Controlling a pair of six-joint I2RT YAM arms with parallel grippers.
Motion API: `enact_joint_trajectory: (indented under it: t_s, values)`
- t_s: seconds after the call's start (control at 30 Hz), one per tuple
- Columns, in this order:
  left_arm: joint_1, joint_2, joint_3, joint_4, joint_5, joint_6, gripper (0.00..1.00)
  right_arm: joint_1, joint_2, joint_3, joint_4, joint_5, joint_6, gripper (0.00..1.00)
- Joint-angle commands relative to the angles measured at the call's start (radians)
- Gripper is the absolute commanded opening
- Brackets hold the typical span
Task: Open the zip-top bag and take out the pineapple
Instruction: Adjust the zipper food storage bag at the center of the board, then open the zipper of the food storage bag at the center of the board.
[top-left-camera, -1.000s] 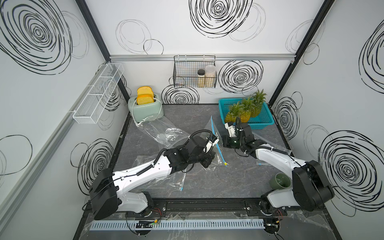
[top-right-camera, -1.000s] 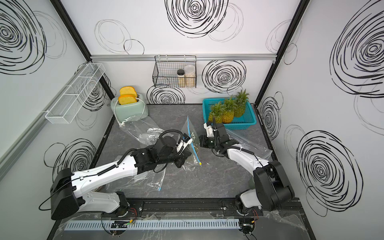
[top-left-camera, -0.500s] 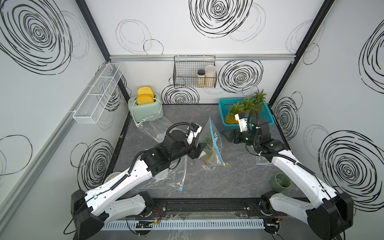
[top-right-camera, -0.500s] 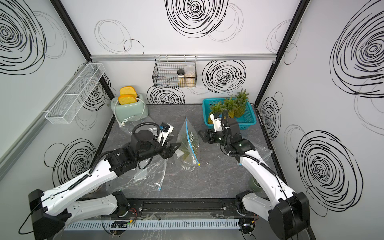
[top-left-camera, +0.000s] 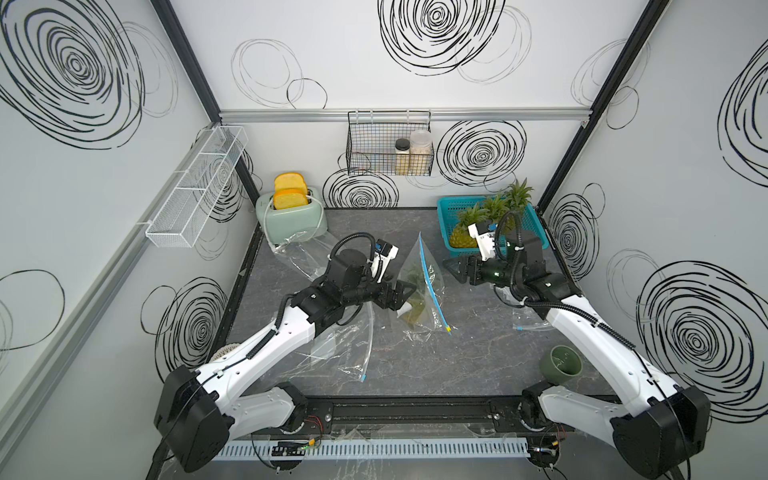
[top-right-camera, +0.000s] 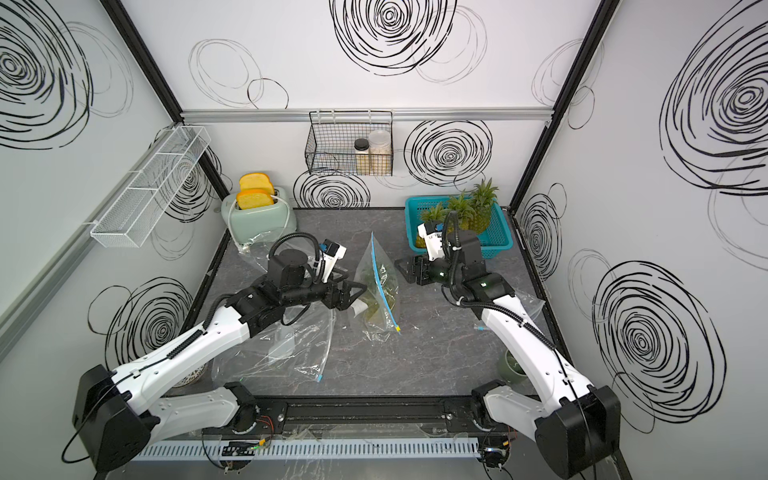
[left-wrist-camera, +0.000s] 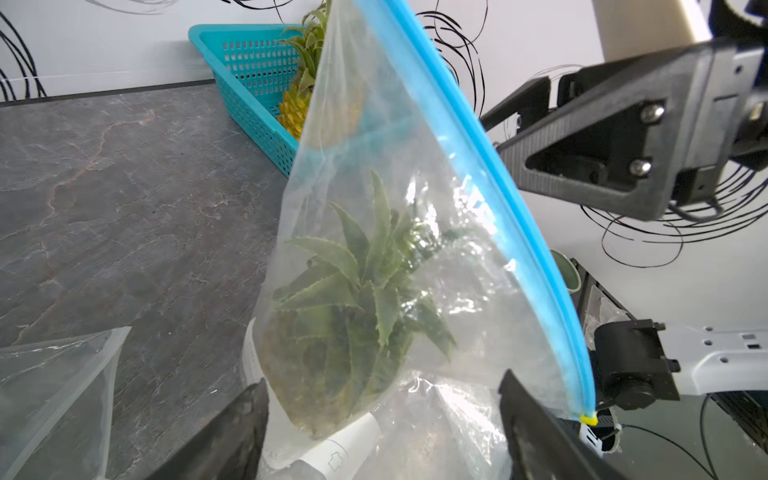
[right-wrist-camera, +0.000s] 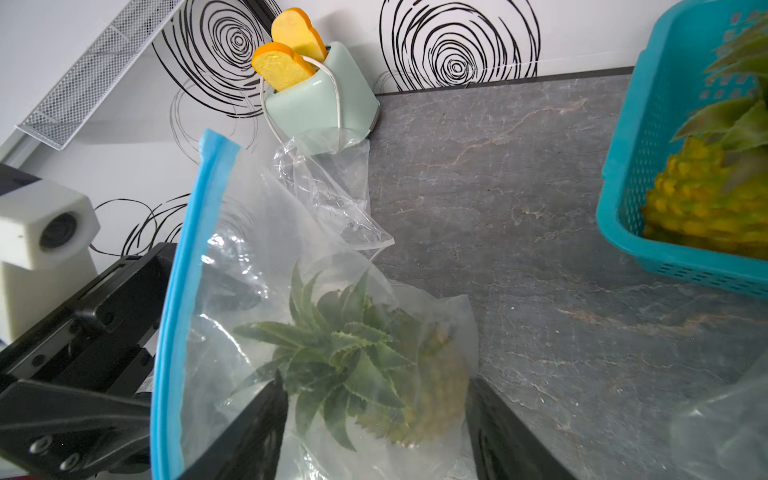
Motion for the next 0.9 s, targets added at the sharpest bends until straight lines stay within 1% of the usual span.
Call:
enact_joint_trajectory:
  t_s: [0.0,0.1,0.27,0.47,0.57,0.63,0.67,0.7,0.8,0.87]
  values:
    - [0.0,0.002,0.013,0.073,0.034,-0.048,0.93,0.008,0.011,0.018,-0.016,-0.016,-0.021,0.7]
    - [-0.001,0.016,0.015,0.069,0.012,-0.052,0.96,0.014,0.016,0.015,-0.004,-0.021,-0.021,0.7]
    - [0.0,0.049,0.008,0.128,0.023,-0.085,0.96,0.021,0.024,0.011,0.01,-0.03,-0.02,0.7]
    - [0.004,0.119,0.017,0.191,0.048,-0.132,0.91,0.028,0.032,0.017,0.024,-0.036,-0.019,0.7]
    - [0.007,0.144,0.022,0.216,0.057,-0.172,0.85,0.037,0.039,0.018,0.027,-0.044,-0.019,0.7]
    - [0.009,0.155,0.024,0.23,0.063,-0.184,0.78,0.044,0.041,0.016,0.028,-0.046,-0.021,0.7]
    - [0.009,0.16,0.022,0.236,0.066,-0.189,0.71,0.046,0.041,0.014,0.03,-0.047,-0.021,0.7]
    - [0.009,0.166,0.022,0.24,0.068,-0.193,0.64,0.047,0.042,0.012,0.03,-0.05,-0.023,0.7]
    - [0.012,0.174,0.016,0.242,0.066,-0.195,0.35,0.053,0.032,0.004,0.04,-0.064,-0.018,0.7]
    - [0.015,0.175,0.009,0.245,0.076,-0.196,0.25,0.054,0.023,-0.006,0.05,-0.082,-0.011,0.7]
